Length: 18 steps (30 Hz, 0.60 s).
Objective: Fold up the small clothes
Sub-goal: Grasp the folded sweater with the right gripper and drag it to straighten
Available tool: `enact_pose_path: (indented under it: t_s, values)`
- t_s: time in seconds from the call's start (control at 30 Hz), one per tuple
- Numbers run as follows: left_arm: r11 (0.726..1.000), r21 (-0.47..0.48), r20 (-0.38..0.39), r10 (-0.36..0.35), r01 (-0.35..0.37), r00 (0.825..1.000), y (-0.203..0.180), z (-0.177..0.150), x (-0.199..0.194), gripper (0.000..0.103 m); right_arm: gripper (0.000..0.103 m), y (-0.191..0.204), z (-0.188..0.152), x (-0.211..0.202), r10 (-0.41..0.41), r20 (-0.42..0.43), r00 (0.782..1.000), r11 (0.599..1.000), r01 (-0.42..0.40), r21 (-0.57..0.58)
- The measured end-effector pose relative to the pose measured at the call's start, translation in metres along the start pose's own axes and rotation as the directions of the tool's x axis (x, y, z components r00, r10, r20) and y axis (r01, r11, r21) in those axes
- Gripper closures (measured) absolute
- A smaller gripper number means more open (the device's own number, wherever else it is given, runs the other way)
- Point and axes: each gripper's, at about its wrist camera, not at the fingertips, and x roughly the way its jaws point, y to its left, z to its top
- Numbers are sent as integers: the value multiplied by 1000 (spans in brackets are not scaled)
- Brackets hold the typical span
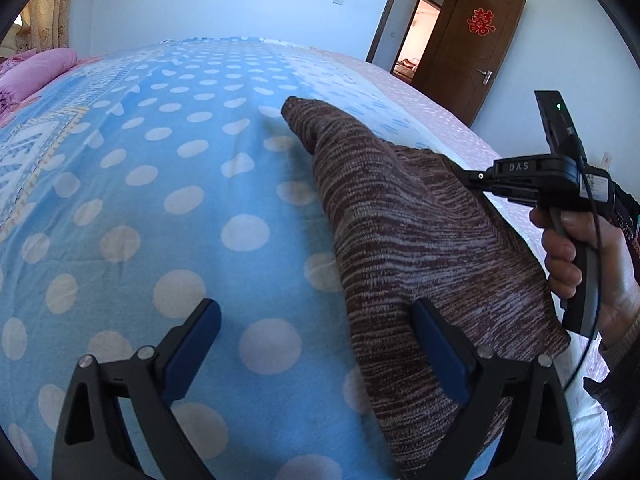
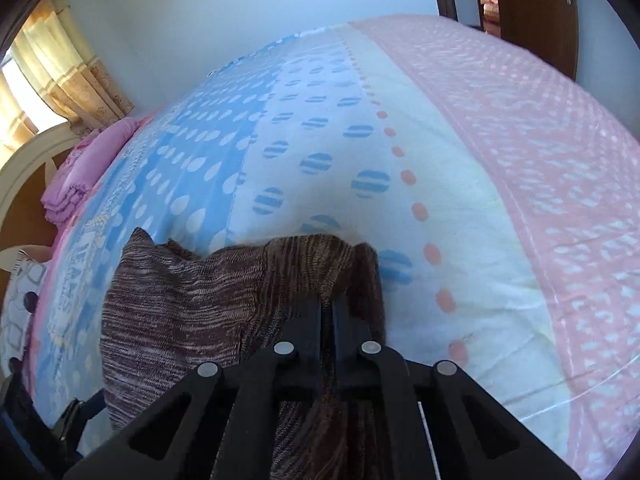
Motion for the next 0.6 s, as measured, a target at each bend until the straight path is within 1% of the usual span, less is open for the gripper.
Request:
enact_pose_path:
  t_s: [0.03, 0.07, 0.1, 0.17, 0.2, 0.27, 0.3, 0.33, 0.37, 0.43, 0.47, 0.5, 0.53, 0.57, 0.6]
  values:
    - [1000, 0, 0, 0, 0, 1000, 0, 0, 0, 4, 100, 2, -1, -4, -36, 20, 999, 999, 36, -17]
    - [1000, 0, -2, 0, 0, 1000, 0, 0, 0, 4, 100, 1, -2, -5, -89, 33, 995, 995, 90, -31]
    - [1000, 1, -4, 7, -7, 1000, 0, 0, 1, 2, 100, -2, -1, 0, -113, 19, 993, 993, 114, -37]
    - [1000, 16, -12, 22, -22, 1000, -4, 0, 3, 0, 100, -8, -3, 17, -105, -52, 993, 994, 102, -49]
    - [999, 23, -15, 28, -28, 999, -5, 0, 4, 0, 99, -8, -4, 21, -106, -68, 992, 993, 101, -61]
    - [999, 24, -10, 34, -33, 999, -5, -1, 3, 0, 84, 0, -1, 14, -171, -34, 985, 980, 166, -107]
    - [999, 20, -9, 36, -36, 999, -4, -1, 2, 0, 73, 8, 1, 5, -203, -7, 979, 972, 201, -124]
    - [999, 17, -9, 39, -38, 999, -4, -2, 1, 0, 73, 16, 2, -5, -214, 28, 977, 967, 215, -138]
    - [999, 15, -9, 41, -41, 999, -3, -3, 0, 0, 73, 30, 2, -17, -193, 62, 979, 966, 200, -166]
    - [999, 10, -8, 42, -42, 999, -3, -4, -1, 0, 73, 60, -3, -32, -96, 79, 992, 962, 113, -247]
    - [999, 7, -10, 40, -40, 999, -3, -5, -2, 0, 73, 81, -9, -35, -28, 57, 998, 949, 45, -312]
    - [999, 4, -12, 37, -37, 999, -2, -6, -2, 0, 73, 100, -14, -35, 13, 31, 999, 931, -1, -365]
    - [1000, 2, -19, 29, -29, 999, -2, -7, -2, 0, 77, 117, -20, -33, 39, 9, 999, 912, -32, -409]
    - [1000, 2, -26, 23, -23, 999, -2, -7, -1, 0, 85, 135, -25, -28, 54, -7, 999, 888, -51, -458]
    - [1000, 2, -29, 20, -20, 999, -2, -7, 0, 0, 97, 150, -30, -21, 51, -12, 999, 867, -51, -496]
